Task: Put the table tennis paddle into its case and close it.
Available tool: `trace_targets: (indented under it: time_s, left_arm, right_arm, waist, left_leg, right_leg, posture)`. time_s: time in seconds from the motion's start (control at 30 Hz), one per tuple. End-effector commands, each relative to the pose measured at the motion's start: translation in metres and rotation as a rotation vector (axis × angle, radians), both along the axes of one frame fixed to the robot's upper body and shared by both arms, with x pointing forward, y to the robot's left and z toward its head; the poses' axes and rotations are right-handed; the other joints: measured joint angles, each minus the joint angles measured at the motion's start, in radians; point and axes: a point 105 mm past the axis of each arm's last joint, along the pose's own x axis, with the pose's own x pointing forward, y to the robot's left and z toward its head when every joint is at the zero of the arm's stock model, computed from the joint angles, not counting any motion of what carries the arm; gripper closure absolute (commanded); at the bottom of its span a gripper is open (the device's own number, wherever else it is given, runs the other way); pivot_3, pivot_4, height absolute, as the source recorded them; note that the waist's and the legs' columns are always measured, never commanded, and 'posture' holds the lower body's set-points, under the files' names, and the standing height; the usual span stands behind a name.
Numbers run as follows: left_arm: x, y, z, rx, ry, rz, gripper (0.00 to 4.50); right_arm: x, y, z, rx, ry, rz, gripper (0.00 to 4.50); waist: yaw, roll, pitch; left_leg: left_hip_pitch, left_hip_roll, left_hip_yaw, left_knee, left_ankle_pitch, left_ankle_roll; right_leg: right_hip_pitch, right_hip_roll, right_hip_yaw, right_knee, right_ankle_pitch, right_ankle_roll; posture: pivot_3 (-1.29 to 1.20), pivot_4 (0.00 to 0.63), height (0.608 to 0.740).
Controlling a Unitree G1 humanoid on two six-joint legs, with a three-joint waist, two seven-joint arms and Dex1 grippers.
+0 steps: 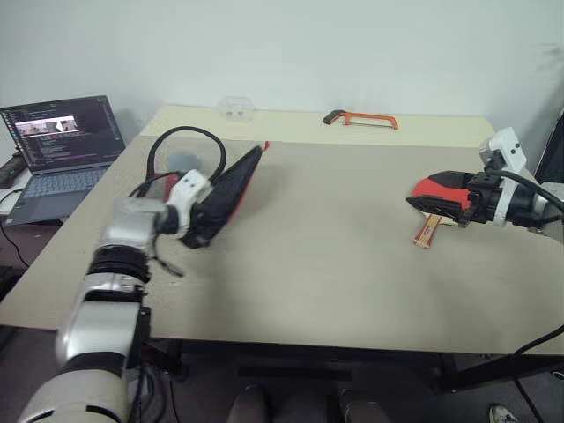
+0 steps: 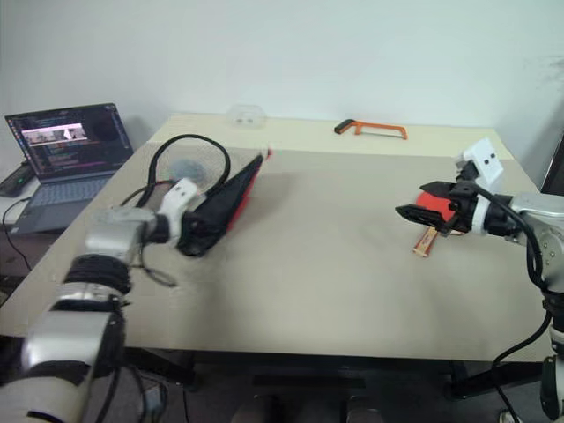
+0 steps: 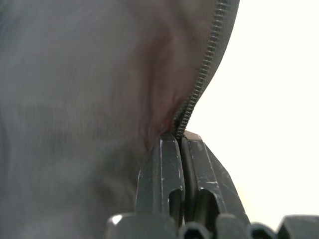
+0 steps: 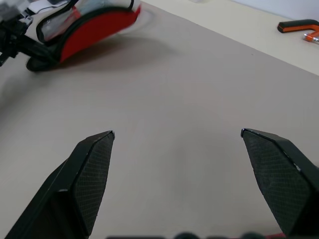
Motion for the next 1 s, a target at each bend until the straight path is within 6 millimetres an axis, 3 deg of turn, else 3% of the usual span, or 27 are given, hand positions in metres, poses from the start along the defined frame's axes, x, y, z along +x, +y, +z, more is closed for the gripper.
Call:
trace_targets:
  time_s: [0.03,0.27,0.7,0.87,1.0]
  left_arm:
    - [-0.01,-0.041,0.004,-0.093,0.0,0.025,4.45]
    - [0.002,-0.111,-0.011,-0.227,-0.011,0.217,4.45]
    - [0.026,-0.221,0.032,-0.397,-0.097,0.215,4.45]
    - [0.027,-0.243,0.031,-0.39,-0.092,0.202,4.45]
    - [0.022,-0.257,0.018,-0.363,-0.067,0.189,4.45]
  right_arm:
    - [-0.002,0.002,0.012,-0.004,-0.059,0.006,0.0]
    - [-0.003,0.011,0.004,0.005,-0.045,0.023,0.0]
    - [-0.011,0.042,-0.026,-0.059,-0.022,0.084,0.0]
    - [-0.01,0.044,-0.027,-0.062,-0.026,0.082,0.0]
    - [-0.009,0.044,-0.026,-0.063,-0.03,0.077,0.0]
  waist:
    - [-0.011,0.0,0.0]
    - [-0.009,-0.001,0.001]
    - [0.0,-0.001,0.001]
    - [0.001,-0.001,0.001]
    - [0.001,-0.001,0.001]
  left_leg:
    - [0.0,0.0,0.0,0.0,0.0,0.0]
    - [-0.001,-0.001,-0.004,0.0,0.0,0.0]
    - [-0.002,-0.004,-0.003,0.0,0.001,0.0]
    - [-0.003,-0.005,-0.003,-0.002,0.001,0.0]
    - [-0.003,-0.005,-0.003,-0.004,0.0,0.0]
  right_leg:
    - [0.0,0.0,0.0,-0.001,0.0,0.0]
    - [0.001,0.0,-0.002,-0.002,0.001,0.001]
    - [0.003,-0.001,0.003,-0.013,0.005,0.011]
    - [0.003,-0.001,0.003,-0.017,0.006,0.01]
    - [0.003,-0.001,0.003,-0.019,0.006,0.01]
  posture:
    - [0.0,0.15,0.74]
    - [0.0,0.15,0.74]
    - [0.0,0.15,0.74]
    - [0.0,0.15,0.74]
    - [0.0,0.15,0.74]
